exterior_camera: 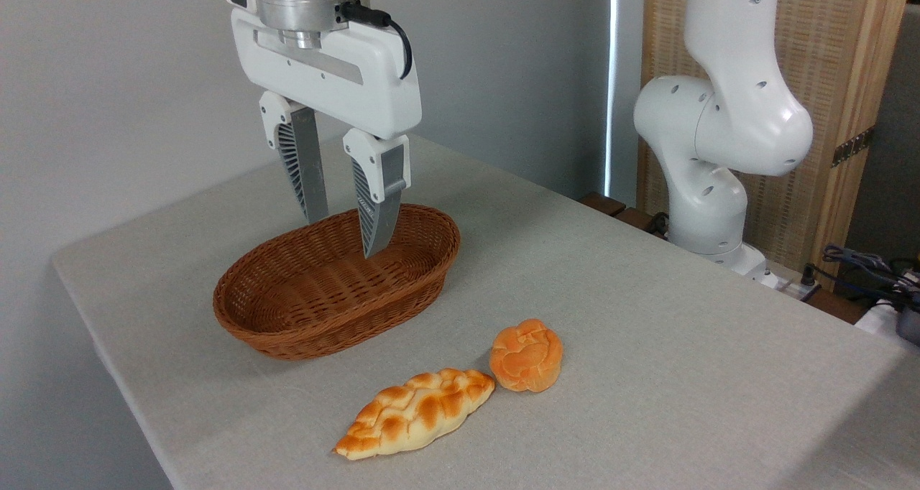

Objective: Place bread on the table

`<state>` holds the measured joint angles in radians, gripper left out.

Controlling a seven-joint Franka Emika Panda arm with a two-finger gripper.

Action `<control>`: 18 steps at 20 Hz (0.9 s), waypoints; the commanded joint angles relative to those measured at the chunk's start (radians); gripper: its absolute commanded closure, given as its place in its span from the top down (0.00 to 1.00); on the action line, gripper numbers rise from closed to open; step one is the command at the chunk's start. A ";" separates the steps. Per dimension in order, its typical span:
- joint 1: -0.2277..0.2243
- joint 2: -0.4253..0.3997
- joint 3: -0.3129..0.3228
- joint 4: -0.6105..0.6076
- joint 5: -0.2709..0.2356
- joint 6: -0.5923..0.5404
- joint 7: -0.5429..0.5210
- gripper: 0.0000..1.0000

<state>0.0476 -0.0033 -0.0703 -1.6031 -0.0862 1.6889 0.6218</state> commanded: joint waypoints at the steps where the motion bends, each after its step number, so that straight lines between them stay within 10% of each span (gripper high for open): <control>1: -0.009 -0.040 0.012 -0.038 -0.017 -0.023 0.038 1.00; 18: -0.045 -0.038 0.041 -0.038 -0.014 -0.083 0.127 1.00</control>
<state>0.0200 -0.0247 -0.0487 -1.6295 -0.0866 1.6244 0.7384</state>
